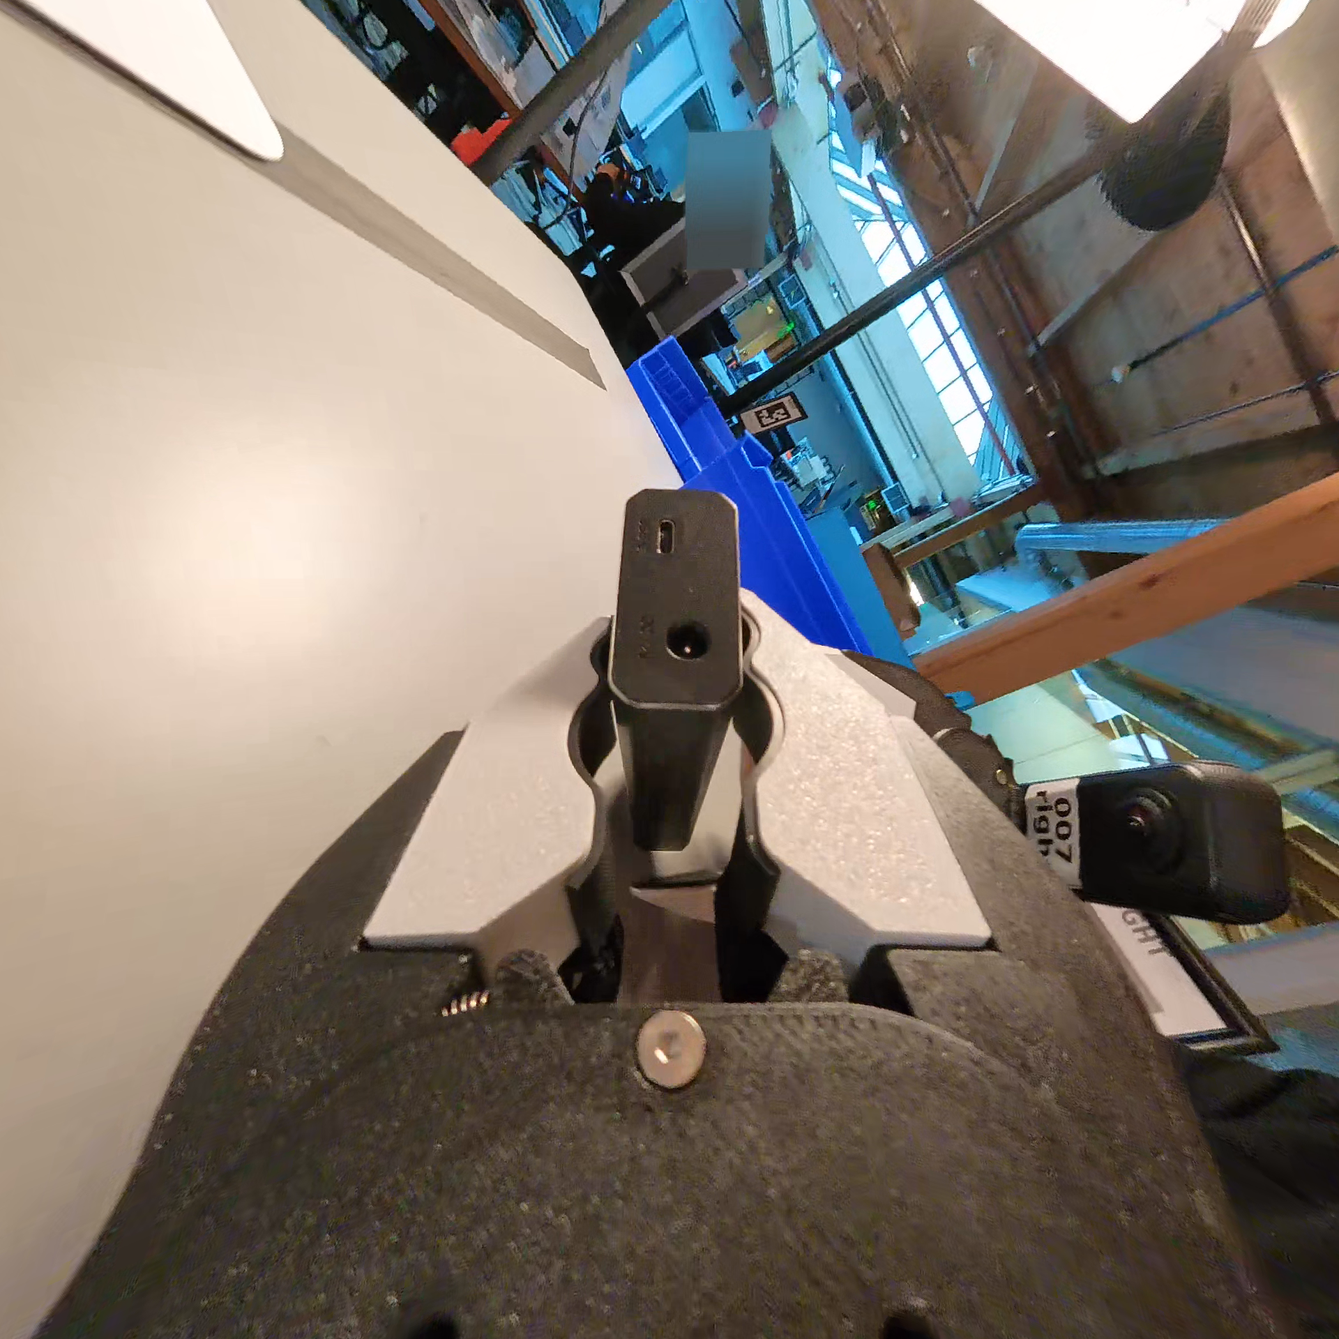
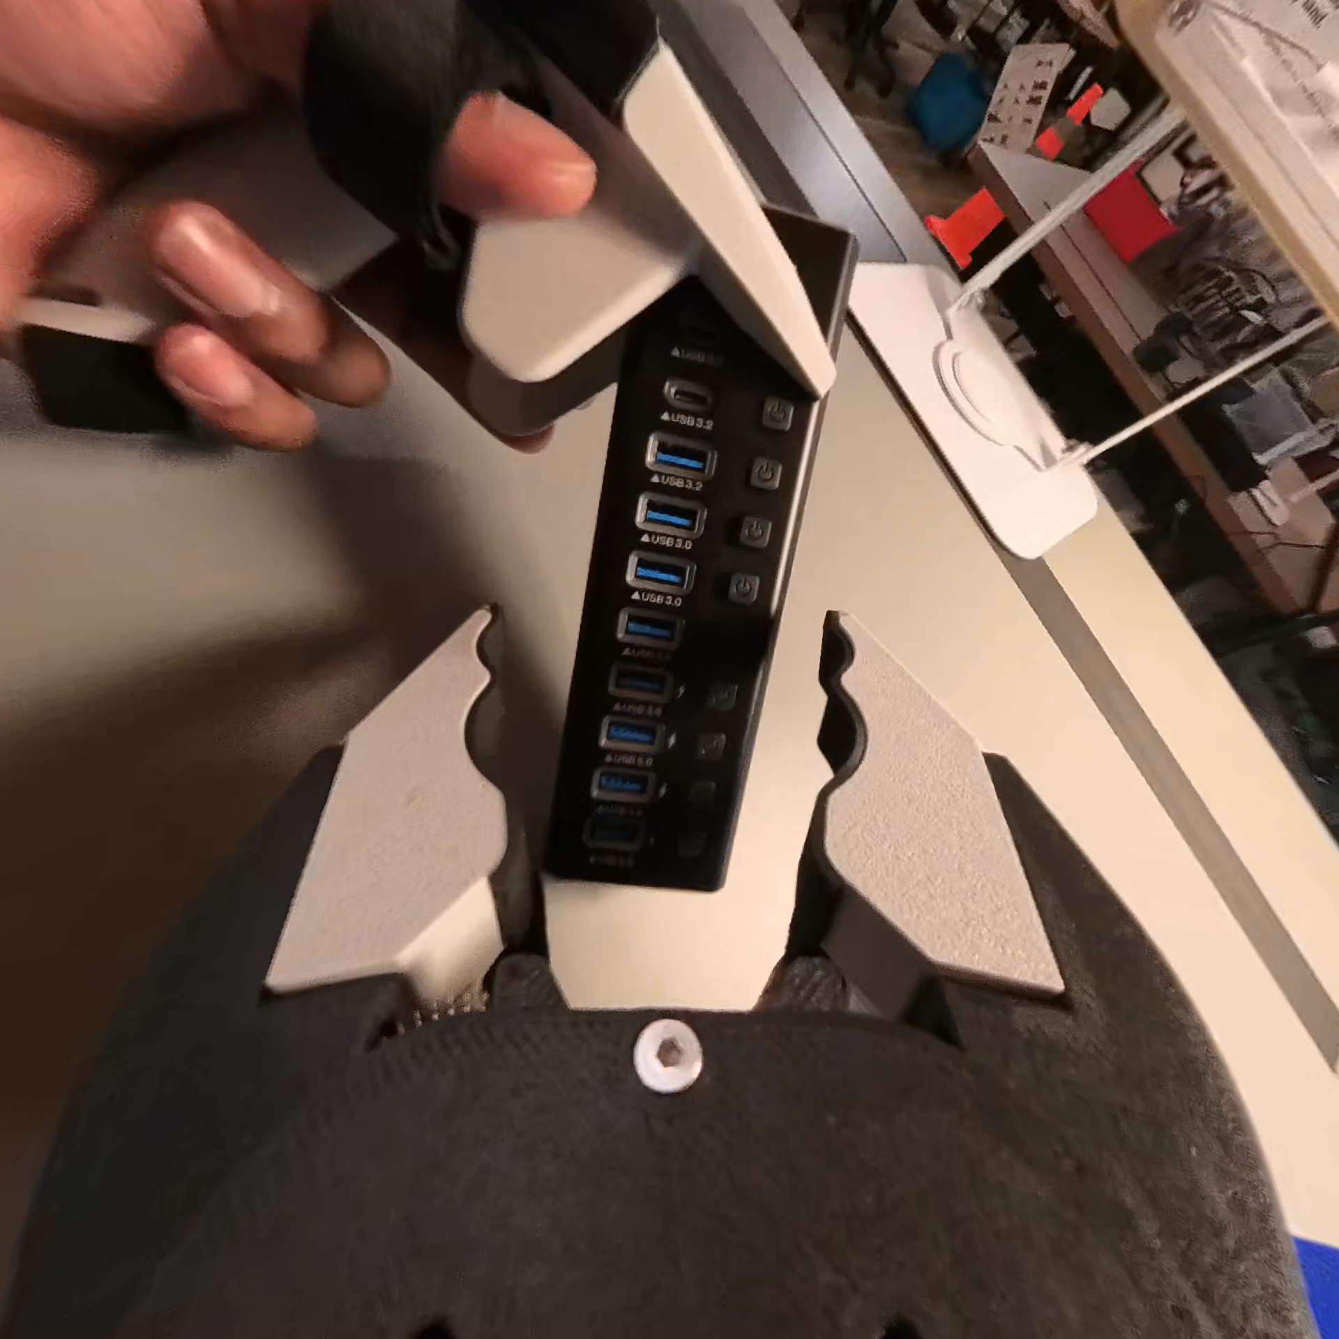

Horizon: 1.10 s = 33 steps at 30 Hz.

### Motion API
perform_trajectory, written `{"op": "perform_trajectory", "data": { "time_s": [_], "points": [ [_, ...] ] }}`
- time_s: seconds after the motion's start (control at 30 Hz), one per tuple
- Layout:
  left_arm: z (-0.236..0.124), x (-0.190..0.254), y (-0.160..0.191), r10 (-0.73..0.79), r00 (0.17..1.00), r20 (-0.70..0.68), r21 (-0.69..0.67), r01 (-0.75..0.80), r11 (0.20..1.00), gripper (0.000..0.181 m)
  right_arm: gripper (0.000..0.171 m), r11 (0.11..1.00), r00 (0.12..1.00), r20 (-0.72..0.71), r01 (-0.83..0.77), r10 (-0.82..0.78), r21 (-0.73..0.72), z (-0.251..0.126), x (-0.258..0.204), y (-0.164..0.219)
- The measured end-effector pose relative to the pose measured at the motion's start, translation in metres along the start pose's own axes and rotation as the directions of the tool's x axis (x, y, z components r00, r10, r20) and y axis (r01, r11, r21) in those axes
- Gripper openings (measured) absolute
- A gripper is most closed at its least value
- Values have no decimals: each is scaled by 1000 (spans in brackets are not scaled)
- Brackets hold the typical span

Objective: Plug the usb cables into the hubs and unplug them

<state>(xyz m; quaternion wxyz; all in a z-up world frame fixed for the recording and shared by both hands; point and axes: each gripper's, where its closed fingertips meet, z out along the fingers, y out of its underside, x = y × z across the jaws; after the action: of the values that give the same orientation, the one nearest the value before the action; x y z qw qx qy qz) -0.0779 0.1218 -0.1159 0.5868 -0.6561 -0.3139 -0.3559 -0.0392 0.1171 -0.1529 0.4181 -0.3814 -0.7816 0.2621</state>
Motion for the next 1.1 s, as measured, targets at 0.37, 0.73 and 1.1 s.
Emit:
{"op": "perform_trajectory", "data": {
  "time_s": [0.37, 0.73, 1.1],
  "points": [
    [17, 9, 52, 60, 998, -33, -192, -65, 979, 35, 64, 975, 996, 16, 86, -84, -203, 2, 4, 41],
    [-7, 11, 50, 232, 972, -22, -222, -231, 947, 46, 62, 967, 994, 111, 22, 7, -256, -17, 7, 62],
    [-234, 38, -71, 464, 779, 422, 10, -515, 857, 49, 63, 950, 962, 230, -73, 148, -304, -33, 6, 83]
  ]
}}
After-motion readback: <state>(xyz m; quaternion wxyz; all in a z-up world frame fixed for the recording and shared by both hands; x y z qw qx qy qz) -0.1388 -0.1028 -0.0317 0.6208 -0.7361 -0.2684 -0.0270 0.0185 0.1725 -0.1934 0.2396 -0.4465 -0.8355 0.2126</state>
